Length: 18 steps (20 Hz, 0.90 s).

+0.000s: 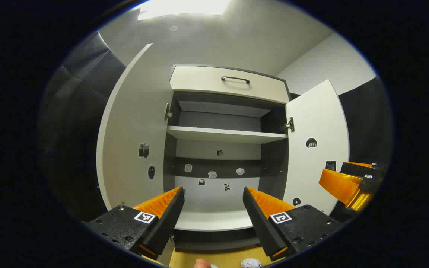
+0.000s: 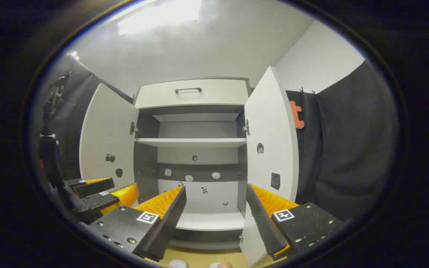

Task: Grab one shoe with the right hand and put it into the shoe cabinet, grab the other shoe with the left hand and put it into the shoe cabinet; then close the right door with the right hand and the left door with the left hand.

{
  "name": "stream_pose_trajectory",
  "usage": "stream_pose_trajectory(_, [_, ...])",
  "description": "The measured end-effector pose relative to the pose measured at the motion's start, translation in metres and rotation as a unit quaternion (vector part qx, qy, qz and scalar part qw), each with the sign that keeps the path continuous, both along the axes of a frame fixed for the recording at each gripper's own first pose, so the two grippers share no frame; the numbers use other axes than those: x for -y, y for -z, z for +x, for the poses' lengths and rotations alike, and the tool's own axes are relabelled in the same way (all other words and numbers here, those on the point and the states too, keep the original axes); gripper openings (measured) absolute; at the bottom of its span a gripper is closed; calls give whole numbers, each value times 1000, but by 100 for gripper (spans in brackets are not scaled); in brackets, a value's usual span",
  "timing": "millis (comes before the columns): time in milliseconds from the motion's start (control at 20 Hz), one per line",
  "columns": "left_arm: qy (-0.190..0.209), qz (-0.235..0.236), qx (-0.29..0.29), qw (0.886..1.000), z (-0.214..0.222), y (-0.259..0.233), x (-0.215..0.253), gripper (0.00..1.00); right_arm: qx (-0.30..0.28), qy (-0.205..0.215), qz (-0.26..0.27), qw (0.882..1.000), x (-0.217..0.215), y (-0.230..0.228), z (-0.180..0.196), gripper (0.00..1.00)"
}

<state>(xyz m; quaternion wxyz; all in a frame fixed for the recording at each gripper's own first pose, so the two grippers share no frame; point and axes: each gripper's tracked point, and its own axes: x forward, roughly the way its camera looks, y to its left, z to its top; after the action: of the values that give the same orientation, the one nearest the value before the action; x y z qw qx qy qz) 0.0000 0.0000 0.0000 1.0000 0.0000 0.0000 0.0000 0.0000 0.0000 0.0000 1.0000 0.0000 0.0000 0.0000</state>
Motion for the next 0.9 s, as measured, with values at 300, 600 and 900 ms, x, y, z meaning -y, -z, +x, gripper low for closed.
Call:
stream_pose_trajectory(300, [-11, -2, -6, 1000, 2, 5, -16, 96, -8, 0, -8, 1000, -6, 11, 6, 95])
stream_pose_trajectory(600, [-12, 1, -6, 1000, 6, 6, -23, 96, -16, -3, -9, 1000, -8, 24, 11, 95])
stream_pose_trajectory(900, [-23, 5, -7, 1000, 9, 6, -34, 96, -61, -6, -32, 998, -9, 71, 19, 96])
